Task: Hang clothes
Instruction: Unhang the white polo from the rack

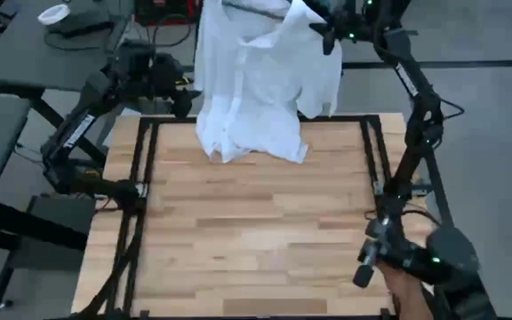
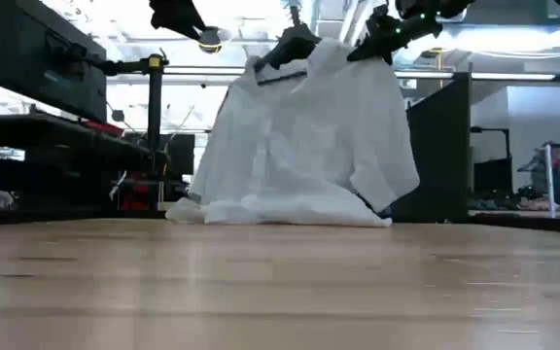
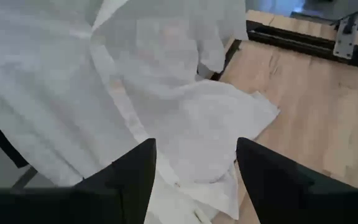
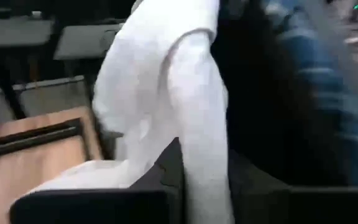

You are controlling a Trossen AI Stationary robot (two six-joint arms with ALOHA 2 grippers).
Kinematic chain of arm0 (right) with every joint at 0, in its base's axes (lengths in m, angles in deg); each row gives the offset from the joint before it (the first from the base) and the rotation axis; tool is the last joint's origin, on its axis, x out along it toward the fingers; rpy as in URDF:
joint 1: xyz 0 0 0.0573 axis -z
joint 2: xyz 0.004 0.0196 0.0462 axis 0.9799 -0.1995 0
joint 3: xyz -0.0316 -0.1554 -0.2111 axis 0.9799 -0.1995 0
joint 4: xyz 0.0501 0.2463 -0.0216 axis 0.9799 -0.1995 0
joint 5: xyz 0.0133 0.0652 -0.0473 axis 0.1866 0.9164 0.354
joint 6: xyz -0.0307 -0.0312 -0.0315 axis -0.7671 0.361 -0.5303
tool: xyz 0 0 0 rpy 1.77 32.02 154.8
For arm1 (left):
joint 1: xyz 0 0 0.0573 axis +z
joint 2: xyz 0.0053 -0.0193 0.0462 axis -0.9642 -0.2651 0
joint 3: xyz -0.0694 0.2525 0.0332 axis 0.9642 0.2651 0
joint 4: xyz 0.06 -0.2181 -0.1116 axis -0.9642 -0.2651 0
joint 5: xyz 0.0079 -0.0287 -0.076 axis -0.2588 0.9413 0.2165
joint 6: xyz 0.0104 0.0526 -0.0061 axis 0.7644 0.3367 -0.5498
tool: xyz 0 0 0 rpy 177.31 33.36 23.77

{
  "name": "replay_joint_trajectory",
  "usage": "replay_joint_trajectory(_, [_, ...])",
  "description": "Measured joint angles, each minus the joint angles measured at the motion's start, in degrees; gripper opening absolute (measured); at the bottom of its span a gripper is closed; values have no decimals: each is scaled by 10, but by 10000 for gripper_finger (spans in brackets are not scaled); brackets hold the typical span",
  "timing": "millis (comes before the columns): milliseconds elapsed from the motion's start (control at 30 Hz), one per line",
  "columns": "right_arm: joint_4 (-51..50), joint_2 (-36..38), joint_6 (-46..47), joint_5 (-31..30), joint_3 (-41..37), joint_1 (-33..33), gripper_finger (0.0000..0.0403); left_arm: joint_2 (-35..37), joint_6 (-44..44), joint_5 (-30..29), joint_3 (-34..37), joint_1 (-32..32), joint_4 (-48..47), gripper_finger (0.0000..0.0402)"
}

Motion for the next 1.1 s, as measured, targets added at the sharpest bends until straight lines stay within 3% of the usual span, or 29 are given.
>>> replay_joint_trajectory(233, [-2, 59, -9, -7, 0, 7, 30, 0, 0, 0, 0, 0, 0, 205])
replay_joint_trajectory(533, [-38, 124, -12, -8, 0, -33, 30, 0, -7, 0, 0, 0, -5, 205])
replay_joint_trajectory(867, [-95, 183, -12, -21, 0, -155, 30, -1, -70, -2, -13, -7, 42, 205])
replay_joint_trajectory(1000, [-126, 198, -12, -80, 1, -223, 30, 0, -11, -15, -79, -48, 104, 205])
replay_joint_trajectory(1100, [-136, 197, -13, -128, 1, -266, 30, 1, 66, -71, -122, -100, 161, 205])
